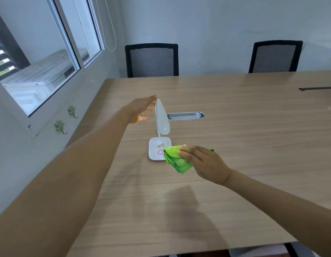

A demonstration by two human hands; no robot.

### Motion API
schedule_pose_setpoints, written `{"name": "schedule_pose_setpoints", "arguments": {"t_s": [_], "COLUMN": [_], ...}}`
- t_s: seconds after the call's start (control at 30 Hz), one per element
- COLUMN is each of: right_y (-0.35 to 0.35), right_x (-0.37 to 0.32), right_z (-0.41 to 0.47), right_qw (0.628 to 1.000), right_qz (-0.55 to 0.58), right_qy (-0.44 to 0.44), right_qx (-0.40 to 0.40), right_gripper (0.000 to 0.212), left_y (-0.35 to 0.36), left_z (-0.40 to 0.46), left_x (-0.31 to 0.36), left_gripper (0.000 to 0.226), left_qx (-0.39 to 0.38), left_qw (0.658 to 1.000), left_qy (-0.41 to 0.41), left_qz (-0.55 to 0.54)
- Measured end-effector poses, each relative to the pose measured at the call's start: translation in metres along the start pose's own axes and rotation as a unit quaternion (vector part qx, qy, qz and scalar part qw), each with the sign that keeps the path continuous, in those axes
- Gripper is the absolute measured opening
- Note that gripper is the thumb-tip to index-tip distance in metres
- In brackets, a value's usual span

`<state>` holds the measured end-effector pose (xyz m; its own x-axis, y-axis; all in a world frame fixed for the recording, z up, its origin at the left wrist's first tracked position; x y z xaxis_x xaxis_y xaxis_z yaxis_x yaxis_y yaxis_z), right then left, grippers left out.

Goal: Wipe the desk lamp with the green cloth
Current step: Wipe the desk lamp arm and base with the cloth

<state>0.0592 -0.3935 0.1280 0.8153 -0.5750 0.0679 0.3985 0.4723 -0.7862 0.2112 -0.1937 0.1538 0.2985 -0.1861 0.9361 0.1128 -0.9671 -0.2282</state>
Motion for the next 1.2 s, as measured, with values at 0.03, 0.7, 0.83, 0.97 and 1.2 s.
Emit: {"name": "schedule_pose_setpoints", "arguments": {"t_s": [0.03,0.7,0.83,0.97,1.2], "right_y": [0.013,0.155,0.160,0.151,0.174], "right_x": [0.005,0.062,0.047,0.033,0.062], "right_z": [-0.002,0.028,0.017,0.008,0.037], "right_qw": [0.999,0.921,0.947,0.969,0.909], "right_qz": [0.004,0.070,0.089,0.066,0.117], "right_qy": [0.021,0.349,0.271,0.176,0.360], "right_qx": [-0.033,-0.158,-0.151,-0.163,-0.174], "right_gripper": [0.042,0.056,0.060,0.061,0.045], "left_y": [-0.001,0.015,0.011,0.011,0.011], "left_z": [0.000,0.013,0.019,0.021,0.023], "left_x": [-0.006,-0.170,-0.180,-0.182,-0.183], "left_gripper": [0.045,0.063,0.063,0.065,0.064], "left_qx": [0.002,-0.091,-0.093,-0.092,-0.090], "left_qw": [1.000,0.826,0.828,0.832,0.829], "left_qy": [0.002,0.159,0.158,0.159,0.170], "left_qz": [0.004,0.533,0.529,0.523,0.525]}}
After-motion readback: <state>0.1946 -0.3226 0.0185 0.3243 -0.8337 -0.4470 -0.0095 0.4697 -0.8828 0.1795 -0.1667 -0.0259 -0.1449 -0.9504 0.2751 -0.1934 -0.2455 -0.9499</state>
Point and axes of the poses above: each hand's wrist, its own z-axis towards the middle knuckle, its own y-axis out of the palm, x = y × z, the point moved 8 cm from there along z, towards the middle knuckle, and after that the axes turned 10 degrees about x, right-handed, at the moved point
